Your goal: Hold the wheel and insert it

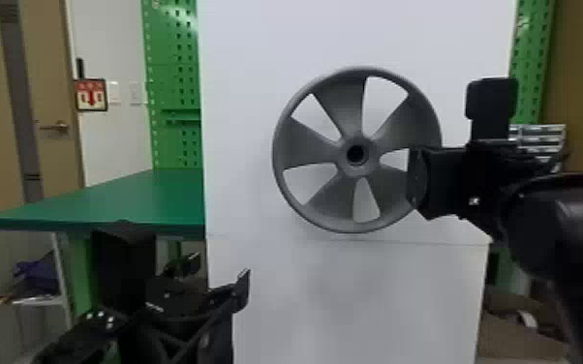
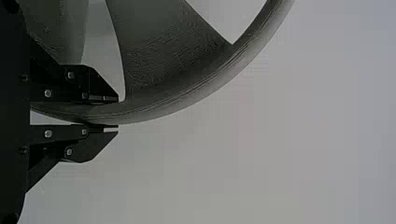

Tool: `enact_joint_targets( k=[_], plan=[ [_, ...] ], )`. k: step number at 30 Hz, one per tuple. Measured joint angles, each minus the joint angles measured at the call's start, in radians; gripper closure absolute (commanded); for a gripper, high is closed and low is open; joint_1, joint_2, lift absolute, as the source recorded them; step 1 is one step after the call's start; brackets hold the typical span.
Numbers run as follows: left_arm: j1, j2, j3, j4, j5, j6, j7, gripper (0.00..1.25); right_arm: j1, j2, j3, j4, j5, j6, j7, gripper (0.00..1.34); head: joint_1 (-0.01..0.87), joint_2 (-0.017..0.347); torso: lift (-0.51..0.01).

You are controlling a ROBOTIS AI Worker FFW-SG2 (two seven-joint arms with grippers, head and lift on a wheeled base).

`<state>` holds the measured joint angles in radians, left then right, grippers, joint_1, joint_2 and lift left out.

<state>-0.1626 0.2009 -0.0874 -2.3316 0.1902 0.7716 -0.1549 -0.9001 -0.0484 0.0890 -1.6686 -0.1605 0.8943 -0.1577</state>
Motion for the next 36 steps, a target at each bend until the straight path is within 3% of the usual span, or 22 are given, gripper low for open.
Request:
enact_joint_targets(
  k=[31,33,36],
  plan=[
    [0.003,0.000,-0.002,0.002,0.003,-0.003,0.001,0.44,-0.042,0.011,-0.015,0.081,0.029,-0.036,0.000,1.16,0.181,0.098,-0.494],
    [0.003,0.000,-0.002,0.002,0.003,-0.004,0.001,0.44,-0.040,0.012,-0.015,0.081,0.029,-0.039,0.000,1.13,0.181,0.098,-0.494],
    [0.004,0.000,0.000,0.002,0.005,-0.004,0.001,0.44,-0.039,0.013,-0.015,0.081,0.029,-0.041,0.000,0.93,0.181,0.098,-0.494]
  ],
)
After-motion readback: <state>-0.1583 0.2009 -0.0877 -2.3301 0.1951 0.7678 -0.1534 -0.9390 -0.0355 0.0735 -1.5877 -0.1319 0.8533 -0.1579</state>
